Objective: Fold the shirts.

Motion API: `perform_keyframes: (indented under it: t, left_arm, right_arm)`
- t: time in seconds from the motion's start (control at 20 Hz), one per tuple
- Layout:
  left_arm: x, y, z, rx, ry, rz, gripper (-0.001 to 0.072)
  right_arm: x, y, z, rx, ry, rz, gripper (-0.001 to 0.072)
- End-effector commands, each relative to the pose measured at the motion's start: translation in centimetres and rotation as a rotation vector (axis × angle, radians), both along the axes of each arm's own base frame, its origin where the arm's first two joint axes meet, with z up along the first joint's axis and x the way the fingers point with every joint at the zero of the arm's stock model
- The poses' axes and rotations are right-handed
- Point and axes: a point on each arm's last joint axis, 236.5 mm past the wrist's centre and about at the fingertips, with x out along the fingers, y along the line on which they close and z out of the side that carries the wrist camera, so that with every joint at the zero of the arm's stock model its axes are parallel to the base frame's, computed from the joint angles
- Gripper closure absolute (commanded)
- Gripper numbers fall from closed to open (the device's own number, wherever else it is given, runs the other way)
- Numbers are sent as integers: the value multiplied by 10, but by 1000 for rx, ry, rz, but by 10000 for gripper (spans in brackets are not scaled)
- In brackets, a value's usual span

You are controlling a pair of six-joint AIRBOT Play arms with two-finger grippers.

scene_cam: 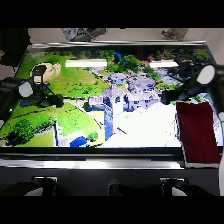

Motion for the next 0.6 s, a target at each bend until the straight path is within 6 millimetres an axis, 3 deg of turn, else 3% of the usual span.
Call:
perform_keyframes:
  t: [0.0, 0.55]
  left_arm:
    - [-17, -4, -20, -11, 52, 13, 112]
    - [-18, -3, -20, -3, 55, 10, 112]
  right_arm:
    - [-23, 30, -31, 18, 178, 62, 16]
    - [-21, 27, -31, 6, 169, 60, 16]
